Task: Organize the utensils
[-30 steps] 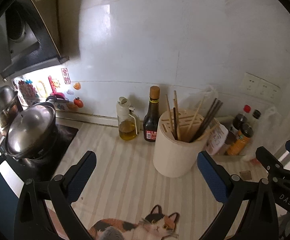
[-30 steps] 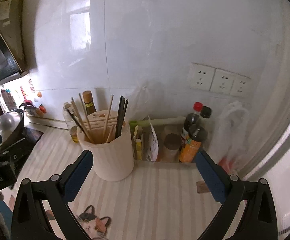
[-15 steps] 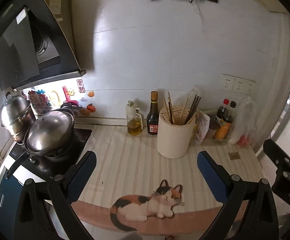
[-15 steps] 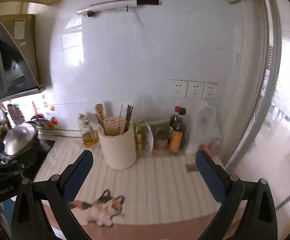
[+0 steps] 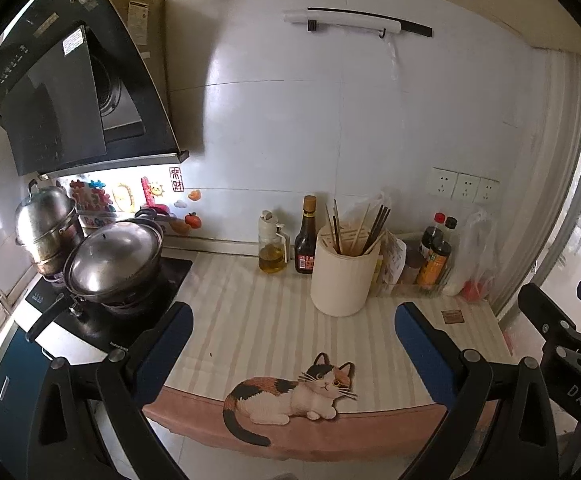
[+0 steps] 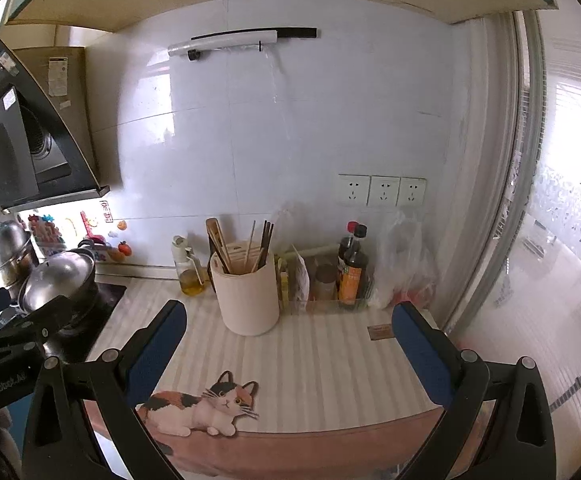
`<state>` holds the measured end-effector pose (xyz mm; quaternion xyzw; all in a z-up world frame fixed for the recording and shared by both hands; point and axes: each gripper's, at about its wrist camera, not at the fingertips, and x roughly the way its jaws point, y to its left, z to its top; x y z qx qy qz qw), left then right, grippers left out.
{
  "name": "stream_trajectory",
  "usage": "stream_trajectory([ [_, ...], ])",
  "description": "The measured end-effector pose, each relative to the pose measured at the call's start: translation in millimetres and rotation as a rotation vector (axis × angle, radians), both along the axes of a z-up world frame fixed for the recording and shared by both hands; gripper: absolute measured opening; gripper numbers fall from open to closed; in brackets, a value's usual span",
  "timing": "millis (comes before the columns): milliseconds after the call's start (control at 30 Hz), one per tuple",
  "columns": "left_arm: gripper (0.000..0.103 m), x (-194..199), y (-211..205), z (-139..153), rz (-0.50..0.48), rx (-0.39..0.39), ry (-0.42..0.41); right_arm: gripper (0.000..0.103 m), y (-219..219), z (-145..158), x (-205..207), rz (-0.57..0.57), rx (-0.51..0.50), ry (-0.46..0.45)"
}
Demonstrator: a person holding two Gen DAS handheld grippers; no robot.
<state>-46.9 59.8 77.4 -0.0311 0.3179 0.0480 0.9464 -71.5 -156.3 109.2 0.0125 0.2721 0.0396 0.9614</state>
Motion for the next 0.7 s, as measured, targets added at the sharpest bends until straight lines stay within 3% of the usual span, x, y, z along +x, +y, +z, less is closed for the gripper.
stream_trajectory([
  [233, 0.103, 2, -1, 3, -0.003, 0.010, 0.033, 0.103, 1, 5, 7, 0.023, -0.012, 0.024],
  [700, 0.103, 7, 9, 14, 0.006, 0.006, 0.022, 0.103, 10, 16, 17, 0.037, -0.013, 0.026],
])
